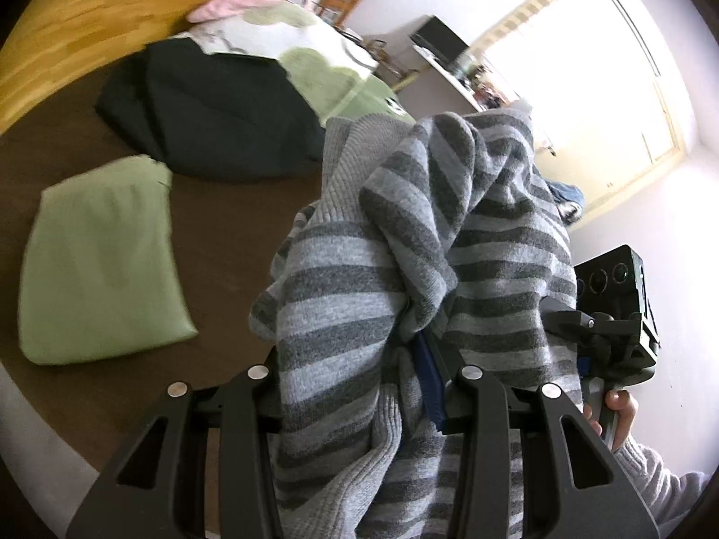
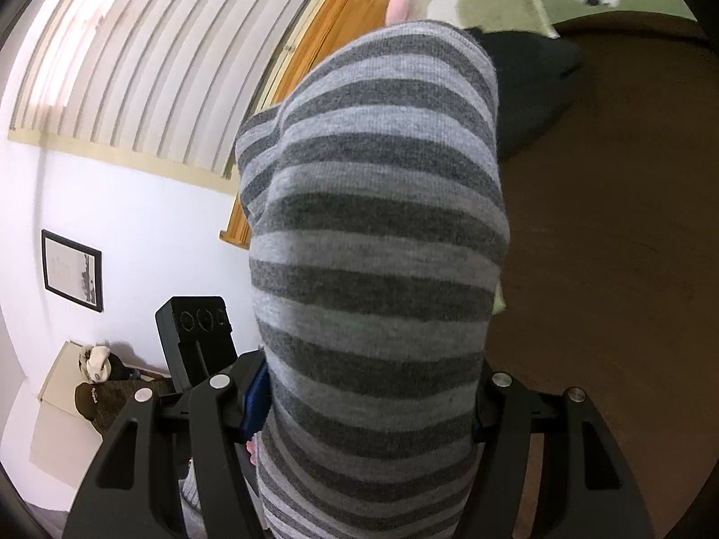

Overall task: Fold large clothes
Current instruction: 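Carry the hoodie bundle with both grippers onto the light green folded cloth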

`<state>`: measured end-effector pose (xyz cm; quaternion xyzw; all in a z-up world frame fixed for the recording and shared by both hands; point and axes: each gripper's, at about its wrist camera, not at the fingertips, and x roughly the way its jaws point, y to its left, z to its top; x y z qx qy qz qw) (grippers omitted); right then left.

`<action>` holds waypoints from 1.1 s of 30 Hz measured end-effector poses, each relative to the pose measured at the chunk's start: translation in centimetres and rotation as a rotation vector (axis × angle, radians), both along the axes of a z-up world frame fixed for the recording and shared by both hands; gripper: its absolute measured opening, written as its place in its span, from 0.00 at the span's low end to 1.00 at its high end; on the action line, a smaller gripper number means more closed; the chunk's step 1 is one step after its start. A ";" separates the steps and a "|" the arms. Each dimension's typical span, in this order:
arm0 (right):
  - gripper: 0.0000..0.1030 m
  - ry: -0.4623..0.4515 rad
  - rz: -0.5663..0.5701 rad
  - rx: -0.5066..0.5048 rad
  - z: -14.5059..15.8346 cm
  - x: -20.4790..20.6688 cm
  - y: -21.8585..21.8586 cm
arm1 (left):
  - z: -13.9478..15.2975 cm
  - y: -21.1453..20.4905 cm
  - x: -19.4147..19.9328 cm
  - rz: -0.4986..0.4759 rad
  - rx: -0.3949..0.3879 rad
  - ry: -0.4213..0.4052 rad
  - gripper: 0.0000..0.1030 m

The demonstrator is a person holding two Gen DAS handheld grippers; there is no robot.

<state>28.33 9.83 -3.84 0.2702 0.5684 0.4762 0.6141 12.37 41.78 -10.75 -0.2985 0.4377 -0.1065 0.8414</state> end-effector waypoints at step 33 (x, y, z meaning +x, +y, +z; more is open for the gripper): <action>0.71 0.078 0.404 -0.200 -29.4 10.2 34.5 | -27.1 27.0 4.8 0.488 0.051 0.218 0.53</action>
